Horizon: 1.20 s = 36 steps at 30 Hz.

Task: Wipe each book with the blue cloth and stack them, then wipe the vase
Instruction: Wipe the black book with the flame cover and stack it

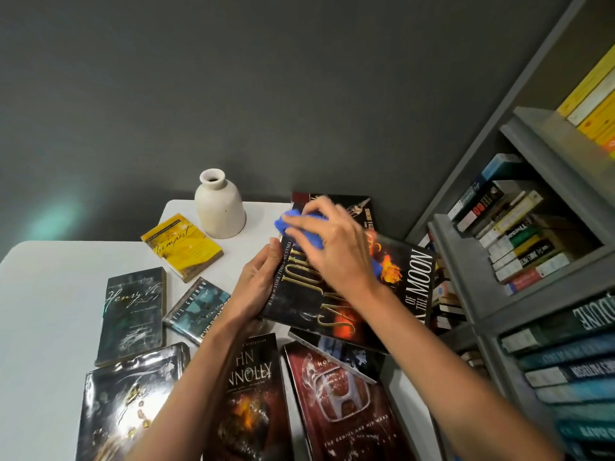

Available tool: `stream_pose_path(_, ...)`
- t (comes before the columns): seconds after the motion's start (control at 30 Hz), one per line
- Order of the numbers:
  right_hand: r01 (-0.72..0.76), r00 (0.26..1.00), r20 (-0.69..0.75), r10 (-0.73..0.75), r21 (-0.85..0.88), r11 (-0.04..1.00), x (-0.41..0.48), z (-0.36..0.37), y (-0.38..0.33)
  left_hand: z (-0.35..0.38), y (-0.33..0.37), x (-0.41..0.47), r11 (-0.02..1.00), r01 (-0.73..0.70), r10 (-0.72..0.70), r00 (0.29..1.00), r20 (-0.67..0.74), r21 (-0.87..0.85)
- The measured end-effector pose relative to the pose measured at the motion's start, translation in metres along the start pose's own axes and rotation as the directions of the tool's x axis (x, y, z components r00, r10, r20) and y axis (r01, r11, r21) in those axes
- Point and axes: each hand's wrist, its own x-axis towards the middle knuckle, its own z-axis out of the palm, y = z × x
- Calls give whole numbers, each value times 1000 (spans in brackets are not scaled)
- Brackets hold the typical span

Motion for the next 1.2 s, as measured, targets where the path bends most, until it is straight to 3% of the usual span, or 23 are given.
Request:
stream_pose_path(0.13,40,996,75,-44,57,998,-17,-2,-5,-2,-4,-2,1000,-21,21,1000,11,-7)
stream_pose_path(0.37,-55,998,-47,53,-46,997,8,-2,7,2,1,-3,999,32,-32,999,-31,-8)
stream_pose_path(0.53,33,996,85,-36,38,999,-34,-5,1,1,-7,1,1000,-2,1,997,-73,-22)
stream_pose_path(0.73,-184,979,-92,181,-24,983,-35,-14,22,2,-9,7,998,44,-46,998,-53,-36)
stream_pose_path(1.0,-57,994,98,48,98,994,-79,2,-18,4,-11,14,997,-2,-9,987,-159,-72)
stream_pose_path(1.07,-51,997,65,46,74,996,-81,-8,-2,3,-11,15,996,-12,-4,984,-180,-89)
stream_pose_path(1.2,-176,982,-63,177,31,984,-84,-24,21,0,-9,17,988,-52,20,976,-218,-144)
